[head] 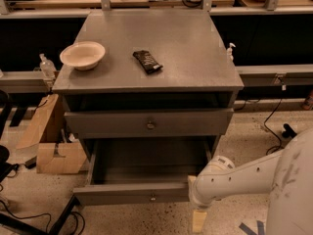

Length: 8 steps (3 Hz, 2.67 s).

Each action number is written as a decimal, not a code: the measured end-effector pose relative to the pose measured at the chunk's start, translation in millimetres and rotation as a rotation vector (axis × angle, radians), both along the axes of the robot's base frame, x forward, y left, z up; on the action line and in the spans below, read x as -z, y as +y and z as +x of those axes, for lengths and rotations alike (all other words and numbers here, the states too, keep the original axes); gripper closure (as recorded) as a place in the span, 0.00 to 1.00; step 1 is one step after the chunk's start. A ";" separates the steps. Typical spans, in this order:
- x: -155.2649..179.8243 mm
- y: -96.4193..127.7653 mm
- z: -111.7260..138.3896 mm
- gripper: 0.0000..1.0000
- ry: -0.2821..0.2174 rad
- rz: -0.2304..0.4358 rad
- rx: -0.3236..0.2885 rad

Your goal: Open middle drawer

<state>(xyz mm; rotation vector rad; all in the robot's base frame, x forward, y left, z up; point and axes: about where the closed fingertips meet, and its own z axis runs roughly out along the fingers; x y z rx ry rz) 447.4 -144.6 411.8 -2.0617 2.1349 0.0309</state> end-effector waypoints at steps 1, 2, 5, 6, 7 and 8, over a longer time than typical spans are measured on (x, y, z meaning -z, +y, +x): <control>0.2 0.0 -0.2 0.02 0.001 0.000 0.000; 0.8 0.1 -0.8 0.25 0.002 0.000 -0.001; -9.1 -2.3 -36.6 0.96 0.095 -0.064 0.018; -9.1 -2.3 -36.7 1.00 0.095 -0.064 0.018; -9.1 -2.3 -36.7 1.00 0.095 -0.064 0.018; -9.1 -2.3 -36.7 1.00 0.095 -0.064 0.018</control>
Offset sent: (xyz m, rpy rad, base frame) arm 0.0000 0.0000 0.0000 0.0000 0.0000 0.0000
